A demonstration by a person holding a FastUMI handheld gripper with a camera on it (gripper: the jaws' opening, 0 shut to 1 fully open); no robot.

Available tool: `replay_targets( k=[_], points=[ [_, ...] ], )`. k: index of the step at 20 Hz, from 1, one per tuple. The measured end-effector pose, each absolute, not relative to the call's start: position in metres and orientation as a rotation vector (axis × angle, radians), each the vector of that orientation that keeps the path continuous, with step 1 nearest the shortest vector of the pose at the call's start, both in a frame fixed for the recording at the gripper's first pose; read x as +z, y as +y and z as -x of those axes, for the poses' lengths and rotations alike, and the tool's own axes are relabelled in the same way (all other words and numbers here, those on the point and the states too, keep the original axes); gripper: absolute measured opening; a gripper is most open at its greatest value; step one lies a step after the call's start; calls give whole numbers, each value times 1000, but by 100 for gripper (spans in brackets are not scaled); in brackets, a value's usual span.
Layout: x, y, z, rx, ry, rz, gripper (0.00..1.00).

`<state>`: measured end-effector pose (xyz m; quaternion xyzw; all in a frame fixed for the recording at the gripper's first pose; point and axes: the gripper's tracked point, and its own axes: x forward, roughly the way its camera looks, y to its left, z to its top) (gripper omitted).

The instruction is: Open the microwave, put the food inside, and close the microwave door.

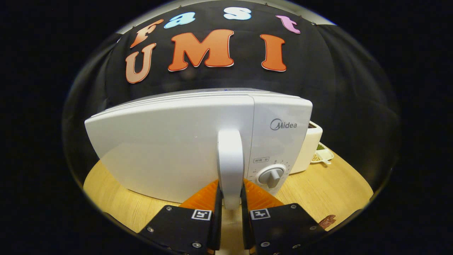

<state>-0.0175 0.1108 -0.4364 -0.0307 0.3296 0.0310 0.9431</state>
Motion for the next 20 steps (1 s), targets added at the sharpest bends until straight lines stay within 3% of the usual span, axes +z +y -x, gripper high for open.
replay_targets(
  k=[9,15,20],
  points=[
    [-434,111,22,46,692,71,9],
    [-434,110,25,43,707,72,7],
    [-417,116,80,75,643,160,7]
  ],
)
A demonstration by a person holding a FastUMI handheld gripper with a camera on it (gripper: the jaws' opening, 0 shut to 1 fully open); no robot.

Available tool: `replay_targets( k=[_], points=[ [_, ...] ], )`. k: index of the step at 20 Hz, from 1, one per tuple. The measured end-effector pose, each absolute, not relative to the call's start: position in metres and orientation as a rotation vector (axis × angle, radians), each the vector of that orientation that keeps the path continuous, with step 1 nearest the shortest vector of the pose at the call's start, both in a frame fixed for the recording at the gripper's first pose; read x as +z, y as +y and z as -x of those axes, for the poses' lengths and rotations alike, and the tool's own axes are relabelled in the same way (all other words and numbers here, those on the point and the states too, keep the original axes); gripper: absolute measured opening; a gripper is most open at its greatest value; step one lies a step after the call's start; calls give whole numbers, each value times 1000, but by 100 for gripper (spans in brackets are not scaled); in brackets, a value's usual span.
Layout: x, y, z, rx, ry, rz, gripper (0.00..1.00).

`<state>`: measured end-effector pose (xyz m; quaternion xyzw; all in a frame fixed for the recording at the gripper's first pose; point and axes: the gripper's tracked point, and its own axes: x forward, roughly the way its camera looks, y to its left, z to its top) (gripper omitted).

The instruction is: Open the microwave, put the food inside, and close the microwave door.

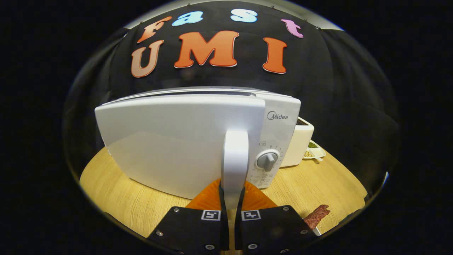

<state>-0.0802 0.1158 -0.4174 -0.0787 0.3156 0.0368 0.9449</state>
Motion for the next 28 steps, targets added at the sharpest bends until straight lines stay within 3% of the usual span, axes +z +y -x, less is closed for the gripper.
replay_targets(
  k=[8,20,28],
  points=[
    [-407,140,151,176,695,135,7],
    [-386,238,276,578,759,194,9],
    [-381,260,305,602,796,347,8]
  ],
)
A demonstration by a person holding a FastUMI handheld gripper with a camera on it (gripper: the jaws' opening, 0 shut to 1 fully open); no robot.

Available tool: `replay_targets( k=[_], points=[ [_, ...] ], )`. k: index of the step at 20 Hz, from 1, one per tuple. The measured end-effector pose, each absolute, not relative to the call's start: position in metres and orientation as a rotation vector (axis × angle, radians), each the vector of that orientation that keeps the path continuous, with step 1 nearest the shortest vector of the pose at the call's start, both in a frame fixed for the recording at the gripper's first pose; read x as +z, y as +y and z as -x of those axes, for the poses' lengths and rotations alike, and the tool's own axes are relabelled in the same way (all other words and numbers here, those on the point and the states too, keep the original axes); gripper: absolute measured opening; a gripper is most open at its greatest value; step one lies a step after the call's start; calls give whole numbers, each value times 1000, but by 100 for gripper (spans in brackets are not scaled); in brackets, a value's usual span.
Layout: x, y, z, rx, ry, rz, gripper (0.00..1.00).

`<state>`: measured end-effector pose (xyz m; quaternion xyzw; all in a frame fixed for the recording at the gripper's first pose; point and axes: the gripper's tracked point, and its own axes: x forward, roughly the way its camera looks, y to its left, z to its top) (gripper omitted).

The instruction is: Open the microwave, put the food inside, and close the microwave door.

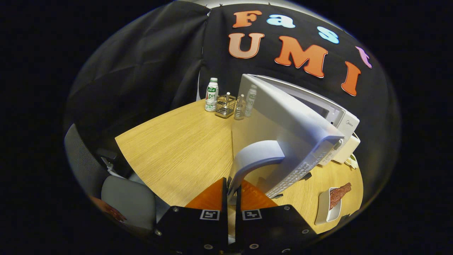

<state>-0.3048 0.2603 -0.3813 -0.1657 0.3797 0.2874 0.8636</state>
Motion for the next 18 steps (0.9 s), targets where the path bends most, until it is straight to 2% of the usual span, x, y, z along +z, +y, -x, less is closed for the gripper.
replay_targets(
  k=[2,5,10,12,14,18],
  points=[
    [-378,258,314,598,862,326,9],
    [-364,269,340,688,938,244,13],
    [-327,268,362,899,914,239,15],
    [-311,251,357,930,909,244,19],
    [-293,230,344,915,898,205,23],
    [-271,182,289,769,836,127,29]
  ],
)
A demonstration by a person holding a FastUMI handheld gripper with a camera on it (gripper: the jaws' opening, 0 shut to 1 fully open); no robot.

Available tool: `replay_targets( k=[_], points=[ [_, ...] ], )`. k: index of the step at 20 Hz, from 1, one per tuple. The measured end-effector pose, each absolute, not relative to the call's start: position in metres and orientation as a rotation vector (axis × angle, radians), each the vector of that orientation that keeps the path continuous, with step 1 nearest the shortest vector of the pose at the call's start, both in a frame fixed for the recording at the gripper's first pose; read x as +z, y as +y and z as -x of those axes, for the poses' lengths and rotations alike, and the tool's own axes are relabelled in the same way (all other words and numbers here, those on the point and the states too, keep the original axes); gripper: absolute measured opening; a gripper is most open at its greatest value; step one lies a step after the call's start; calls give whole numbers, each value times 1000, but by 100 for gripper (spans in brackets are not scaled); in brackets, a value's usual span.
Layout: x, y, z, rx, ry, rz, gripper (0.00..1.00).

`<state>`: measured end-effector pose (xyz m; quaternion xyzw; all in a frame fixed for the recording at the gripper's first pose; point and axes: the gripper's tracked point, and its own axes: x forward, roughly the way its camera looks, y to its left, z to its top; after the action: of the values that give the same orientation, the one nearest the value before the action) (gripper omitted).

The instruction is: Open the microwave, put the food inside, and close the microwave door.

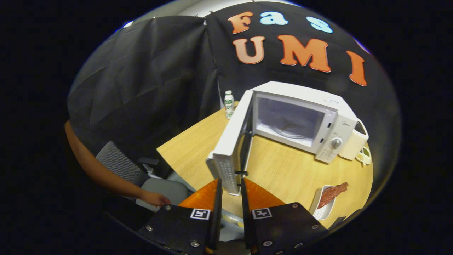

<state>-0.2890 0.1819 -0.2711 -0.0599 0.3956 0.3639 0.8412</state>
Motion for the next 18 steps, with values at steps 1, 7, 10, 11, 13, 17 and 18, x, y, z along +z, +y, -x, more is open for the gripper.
replay_targets(
  k=[1,7,10,11,13,17,18],
  points=[
    [-275,168,277,733,832,129,35],
    [-312,80,207,527,795,200,65],
    [-332,45,185,481,815,199,72],
    [-342,33,178,475,831,206,73],
    [-359,10,164,462,855,220,74],
    [-391,-30,148,463,936,216,76],
    [-399,-37,146,472,962,211,76]
  ],
)
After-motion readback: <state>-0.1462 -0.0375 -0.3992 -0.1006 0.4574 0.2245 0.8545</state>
